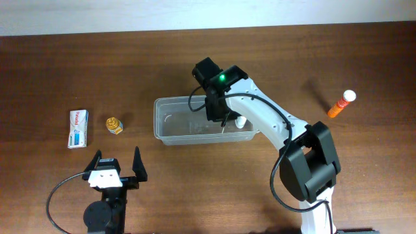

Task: Pack container
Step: 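Lower brown bottle beside white bottle in container and release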

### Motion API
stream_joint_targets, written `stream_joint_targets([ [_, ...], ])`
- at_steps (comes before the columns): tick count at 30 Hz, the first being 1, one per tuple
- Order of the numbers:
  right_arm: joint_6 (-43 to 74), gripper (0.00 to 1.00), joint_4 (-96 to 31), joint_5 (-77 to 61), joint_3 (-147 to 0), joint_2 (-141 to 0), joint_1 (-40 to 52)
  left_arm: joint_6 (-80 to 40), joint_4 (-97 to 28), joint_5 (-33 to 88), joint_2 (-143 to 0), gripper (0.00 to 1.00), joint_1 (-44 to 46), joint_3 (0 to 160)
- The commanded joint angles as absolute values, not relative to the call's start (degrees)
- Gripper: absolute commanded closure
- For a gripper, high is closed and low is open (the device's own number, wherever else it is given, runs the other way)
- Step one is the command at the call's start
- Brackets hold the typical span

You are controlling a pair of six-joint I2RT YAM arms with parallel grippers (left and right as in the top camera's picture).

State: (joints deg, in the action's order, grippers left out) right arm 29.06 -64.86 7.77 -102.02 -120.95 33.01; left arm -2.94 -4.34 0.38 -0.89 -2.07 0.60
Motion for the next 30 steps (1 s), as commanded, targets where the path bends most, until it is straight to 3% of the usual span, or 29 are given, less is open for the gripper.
stream_joint_targets([
  [1, 30.59, 0.79, -64.18, 9.89, -101.62, -120.77, 32.97, -2.28, -4.75, 0.16, -0.36, 0.01, -2.42, 0.49],
  [13, 30.74, 0.78, -63.99, 9.28, -101.56, -121.36, 31.42, -2.26, -4.78, 0.16, -0.34, 0.01, -2.42, 0.49],
  [14, 30.74, 0.72, -63.99, 9.28, -101.56, -121.36, 31.42, -2.26, -4.78, 0.16, -0.36, 0.01, -2.42, 0.49],
  [27, 30.72, 0.69, -64.05, 9.26, -101.56, -121.36, 31.42, -2.26, -4.78, 0.16, -0.36, 0.01, -2.42, 0.49],
  [30, 30.72, 0.65, -64.03, 9.06, -101.56, -121.36, 31.42, -2.26, -4.78, 0.16, -0.36, 0.01, -2.42, 0.49],
])
